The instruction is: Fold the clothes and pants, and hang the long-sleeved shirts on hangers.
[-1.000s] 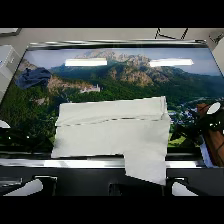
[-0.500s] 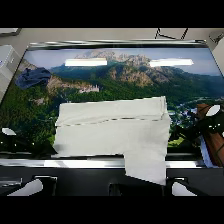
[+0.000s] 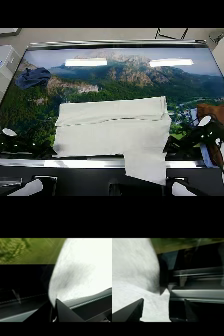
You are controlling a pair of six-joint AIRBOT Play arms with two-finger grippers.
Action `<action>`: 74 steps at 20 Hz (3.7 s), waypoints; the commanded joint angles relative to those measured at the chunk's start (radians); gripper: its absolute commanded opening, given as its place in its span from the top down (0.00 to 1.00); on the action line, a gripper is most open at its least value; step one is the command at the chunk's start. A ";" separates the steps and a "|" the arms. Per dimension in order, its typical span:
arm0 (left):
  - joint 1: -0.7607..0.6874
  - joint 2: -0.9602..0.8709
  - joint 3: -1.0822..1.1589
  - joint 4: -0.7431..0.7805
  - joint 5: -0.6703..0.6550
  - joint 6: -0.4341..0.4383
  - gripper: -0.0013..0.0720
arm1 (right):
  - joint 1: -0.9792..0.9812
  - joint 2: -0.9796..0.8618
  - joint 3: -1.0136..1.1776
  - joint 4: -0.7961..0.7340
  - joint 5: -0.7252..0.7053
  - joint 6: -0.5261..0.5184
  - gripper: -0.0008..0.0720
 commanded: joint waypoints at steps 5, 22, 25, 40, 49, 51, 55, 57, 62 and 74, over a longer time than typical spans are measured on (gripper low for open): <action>0.000 0.002 0.000 -0.005 -0.010 0.000 0.96 | -0.001 0.001 -0.162 0.119 -0.126 -0.047 0.31; -0.121 -0.251 0.647 -0.263 -0.019 -0.164 0.96 | 0.139 -0.171 0.614 0.283 -0.258 0.051 0.93; -0.125 -0.414 0.835 -0.264 -0.019 -0.227 0.96 | 0.139 -0.341 0.787 0.308 -0.330 0.104 0.93; -0.103 -0.661 1.164 -0.263 -0.206 -0.256 0.06 | 0.004 -0.527 0.916 0.416 -0.138 0.034 0.02; -0.079 -0.455 1.183 -0.263 -0.287 -0.301 0.06 | -0.124 -0.677 0.872 0.457 -0.027 -0.045 0.01; -0.114 -0.424 1.183 -0.263 -0.287 -0.301 0.06 | -0.124 -0.710 0.872 0.576 -0.019 -0.110 0.01; -0.196 -0.403 1.183 -0.264 -0.286 -0.309 0.06 | -0.111 -0.740 0.872 0.697 -0.003 -0.173 0.01; -0.240 -0.403 1.183 -0.264 -0.285 -0.308 0.06 | -0.079 -0.740 0.872 0.703 -0.002 -0.216 0.01; -0.331 -0.403 1.183 -0.264 -0.285 -0.308 0.06 | -0.016 -0.739 0.872 0.707 0.002 -0.243 0.11; -0.381 -0.403 1.183 -0.264 -0.286 -0.304 0.06 | -0.080 -0.634 0.874 0.603 0.063 -0.187 0.01</action>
